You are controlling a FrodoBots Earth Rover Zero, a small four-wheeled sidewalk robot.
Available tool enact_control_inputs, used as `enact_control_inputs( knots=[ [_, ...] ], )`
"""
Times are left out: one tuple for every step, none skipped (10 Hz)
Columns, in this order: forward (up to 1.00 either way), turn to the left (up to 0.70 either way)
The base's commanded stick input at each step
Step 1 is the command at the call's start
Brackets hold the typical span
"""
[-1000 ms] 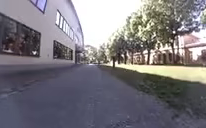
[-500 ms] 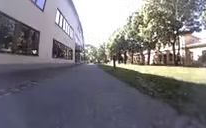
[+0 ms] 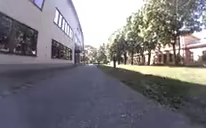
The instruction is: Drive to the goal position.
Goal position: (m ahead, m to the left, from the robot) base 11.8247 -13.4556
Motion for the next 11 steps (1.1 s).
enact_control_inputs(
  knots=[
    [0.45,0.0],
    [0.45,0.0],
    [0.45,0.0],
    [0.45,0.0],
    [0.45,0.0],
    [0.45,0.0],
    [0.45,0.0],
    [0.45,0.0],
    [0.45,0.0],
    [0.45,0.0],
    [0.45,0.0]
  ],
)
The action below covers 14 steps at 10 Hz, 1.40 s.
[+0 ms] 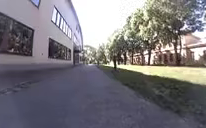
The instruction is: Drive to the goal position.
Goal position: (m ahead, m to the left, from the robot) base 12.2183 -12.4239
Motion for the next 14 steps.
enact_control_inputs(
  knots=[
    [0.45,0.0],
    [0.45,0.0],
    [0.45,0.0],
    [0.45,0.0],
    [0.45,0.0],
    [0.45,0.0],
    [0.45,0.0],
    [0.45,0.0],
    [0.45,0.0],
    [0.45,0.0],
    [0.45,0.0],
    [0.45,0.0],
    [0.45,0.0],
    [0.45,0.0]
  ],
)
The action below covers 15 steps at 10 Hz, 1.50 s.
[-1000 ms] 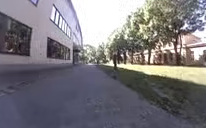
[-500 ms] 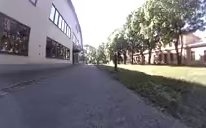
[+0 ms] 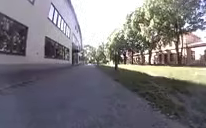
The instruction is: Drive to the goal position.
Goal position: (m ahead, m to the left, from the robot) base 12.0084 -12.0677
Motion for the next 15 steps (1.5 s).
enact_control_inputs(
  knots=[
    [0.45,0.0],
    [0.45,0.0],
    [0.45,0.0],
    [0.45,0.0],
    [0.45,0.0],
    [0.45,0.0],
    [0.45,0.0],
    [0.45,0.0],
    [0.45,0.0],
    [0.45,0.0],
    [0.45,0.0],
    [0.45,0.0],
    [0.45,0.0],
    [0.45,0.0],
    [0.45,0.0]
  ],
)
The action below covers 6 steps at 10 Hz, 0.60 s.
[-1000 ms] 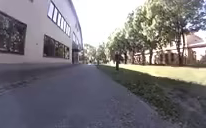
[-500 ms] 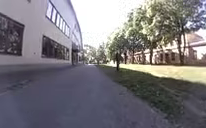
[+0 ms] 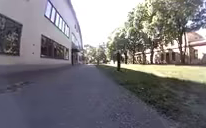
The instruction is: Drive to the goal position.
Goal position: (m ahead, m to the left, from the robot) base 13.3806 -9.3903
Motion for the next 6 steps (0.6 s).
enact_control_inputs(
  knots=[
    [0.45,0.0],
    [0.45,0.0],
    [0.45,0.0],
    [0.45,0.0],
    [0.45,0.0],
    [0.45,0.0]
  ],
)
